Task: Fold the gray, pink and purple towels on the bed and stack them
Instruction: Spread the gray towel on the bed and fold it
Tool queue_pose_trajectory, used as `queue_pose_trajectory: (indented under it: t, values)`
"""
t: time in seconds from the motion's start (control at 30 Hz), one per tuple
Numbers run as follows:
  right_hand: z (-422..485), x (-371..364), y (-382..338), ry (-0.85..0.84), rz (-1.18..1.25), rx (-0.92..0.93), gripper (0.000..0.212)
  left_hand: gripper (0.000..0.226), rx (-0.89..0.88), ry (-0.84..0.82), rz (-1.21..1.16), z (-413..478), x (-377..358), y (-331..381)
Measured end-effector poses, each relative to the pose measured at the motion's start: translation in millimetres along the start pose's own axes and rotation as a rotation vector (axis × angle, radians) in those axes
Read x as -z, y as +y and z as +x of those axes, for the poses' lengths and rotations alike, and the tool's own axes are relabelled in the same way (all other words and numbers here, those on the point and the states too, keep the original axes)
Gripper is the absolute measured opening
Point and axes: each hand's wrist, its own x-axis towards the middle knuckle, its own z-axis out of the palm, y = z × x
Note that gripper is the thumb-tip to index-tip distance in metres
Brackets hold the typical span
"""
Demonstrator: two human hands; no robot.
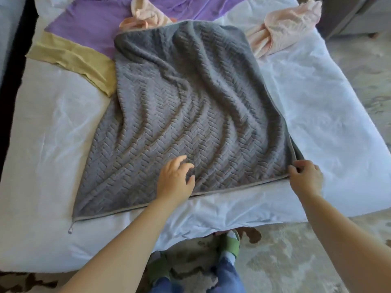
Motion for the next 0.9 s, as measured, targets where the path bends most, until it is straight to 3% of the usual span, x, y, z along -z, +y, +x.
queue_pose_trajectory:
  t: [0.17,0.33,0.47,0.57,0.73,0.9]
  values:
    - [51,-1,17,-0.120,0.003,0.000,0.042,0.047,-0.006,-0.181,0.103,37,-49,62]
    - [75,6,28,-0.284,0.164,0.024,0.016,0.054,0.056,-0.313,0.185,53,-77,98]
    - [80,29,59,-0.290,0.177,-0.002,0.013,0.048,0.147,-0.435,0.184,54,-84,111]
    - [83,33,61,-0.367,0.155,0.004,0.017,0.041,0.168,-0.380,0.177,56,-83,118]
    - [104,29,29,-0.393,0.157,0.079,0.051,0.031,0.100,-0.162,0.152,89,-68,127]
    - [138,14,-23,-0.460,0.131,0.102,0.051,0.038,0.129,-0.127,0.106,142,-45,122]
